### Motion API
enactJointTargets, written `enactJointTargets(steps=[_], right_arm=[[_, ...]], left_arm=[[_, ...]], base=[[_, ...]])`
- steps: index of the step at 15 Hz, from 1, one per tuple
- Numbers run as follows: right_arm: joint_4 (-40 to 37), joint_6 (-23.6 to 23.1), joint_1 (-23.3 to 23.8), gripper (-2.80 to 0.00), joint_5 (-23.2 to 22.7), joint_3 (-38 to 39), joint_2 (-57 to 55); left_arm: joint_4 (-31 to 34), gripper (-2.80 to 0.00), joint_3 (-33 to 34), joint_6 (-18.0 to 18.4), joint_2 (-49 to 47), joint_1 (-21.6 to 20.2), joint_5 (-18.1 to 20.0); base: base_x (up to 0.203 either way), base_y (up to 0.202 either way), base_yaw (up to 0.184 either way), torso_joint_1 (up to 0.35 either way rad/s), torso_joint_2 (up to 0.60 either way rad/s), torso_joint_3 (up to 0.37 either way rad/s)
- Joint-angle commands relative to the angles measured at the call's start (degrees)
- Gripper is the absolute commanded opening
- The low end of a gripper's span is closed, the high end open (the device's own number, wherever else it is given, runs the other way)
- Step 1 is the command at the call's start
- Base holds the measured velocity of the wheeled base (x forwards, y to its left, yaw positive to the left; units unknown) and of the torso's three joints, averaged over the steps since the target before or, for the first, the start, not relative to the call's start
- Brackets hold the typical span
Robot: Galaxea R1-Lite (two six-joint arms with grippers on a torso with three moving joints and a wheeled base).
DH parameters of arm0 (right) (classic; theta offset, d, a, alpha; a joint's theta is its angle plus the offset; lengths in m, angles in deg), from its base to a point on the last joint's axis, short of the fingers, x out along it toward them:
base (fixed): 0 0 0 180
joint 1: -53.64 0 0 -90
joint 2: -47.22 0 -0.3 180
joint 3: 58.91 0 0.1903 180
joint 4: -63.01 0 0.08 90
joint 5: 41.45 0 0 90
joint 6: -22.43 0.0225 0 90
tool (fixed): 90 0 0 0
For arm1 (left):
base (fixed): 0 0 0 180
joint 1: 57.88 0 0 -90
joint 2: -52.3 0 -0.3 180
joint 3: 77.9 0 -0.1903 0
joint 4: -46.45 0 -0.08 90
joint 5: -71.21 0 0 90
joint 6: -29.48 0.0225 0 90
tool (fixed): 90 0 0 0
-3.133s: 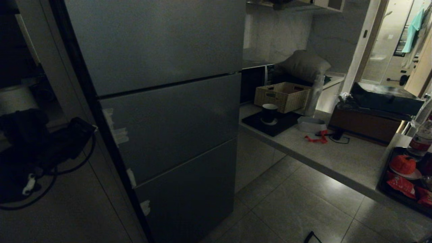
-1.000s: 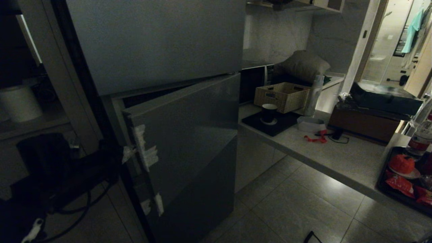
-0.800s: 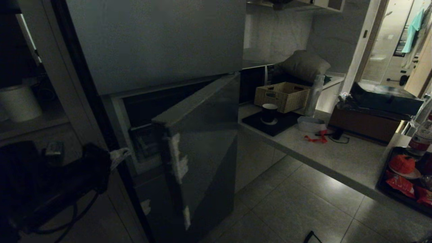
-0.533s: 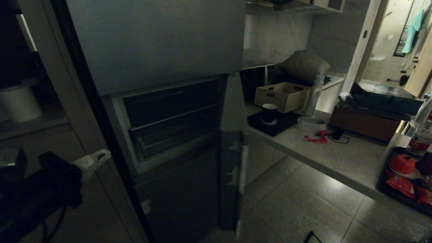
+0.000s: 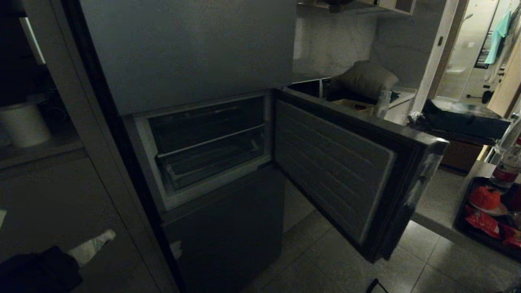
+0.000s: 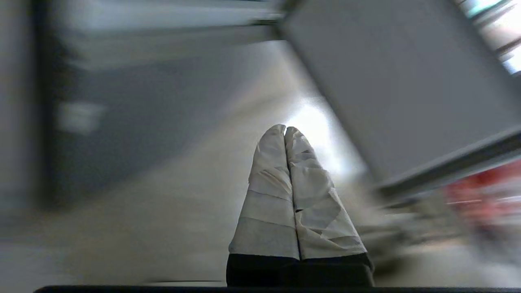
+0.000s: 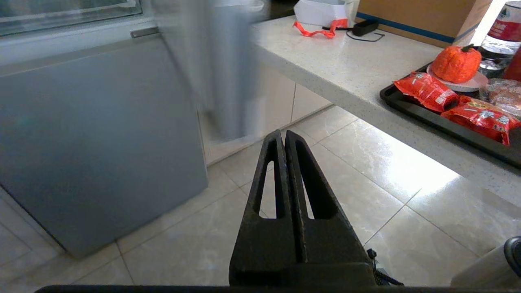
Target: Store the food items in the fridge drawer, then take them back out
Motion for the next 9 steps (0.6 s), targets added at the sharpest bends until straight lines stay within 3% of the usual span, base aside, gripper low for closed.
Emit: enactJointTargets(steps=[1,3,4,7,9], right_arm=[[-0.08,-0.02,-0.02,-2.8,-0.01,-0.01,0.04],[0.0,-0.02,-0.02,-2.8,-0.01,-0.01,0.03],[-0.08,-0.02,-0.02,-2.8,-0.01,-0.01,0.04],[-0.07,-0.02,-0.02,-2.8,-0.01,-0.01,0.04],[-0.08,-0.02,-0.02,-2.8,-0.01,-0.01,-0.05]], left_arm=[[1.42,-2.8,0.42,6.25,2.29,-0.09,-2.23],[3.77,-2.8,1.02,16.72,6.52,-0.11,-5.89],[5.1,-2.8,1.09,19.91,7.98,-0.11,-6.8],[8.61,-2.8,0.77,21.52,11.68,-0.11,-7.66],[11.35,-2.8,0.42,24.41,14.77,-0.11,-10.82]], base=[[0.0,0.0,0.0,0.0,0.0,0.0],[0.0,0.0,0.0,0.0,0.0,0.0],[0.0,0.0,0.0,0.0,0.0,0.0],[0.0,0.0,0.0,0.0,0.0,0.0],[0.0,0.0,0.0,0.0,0.0,0.0]])
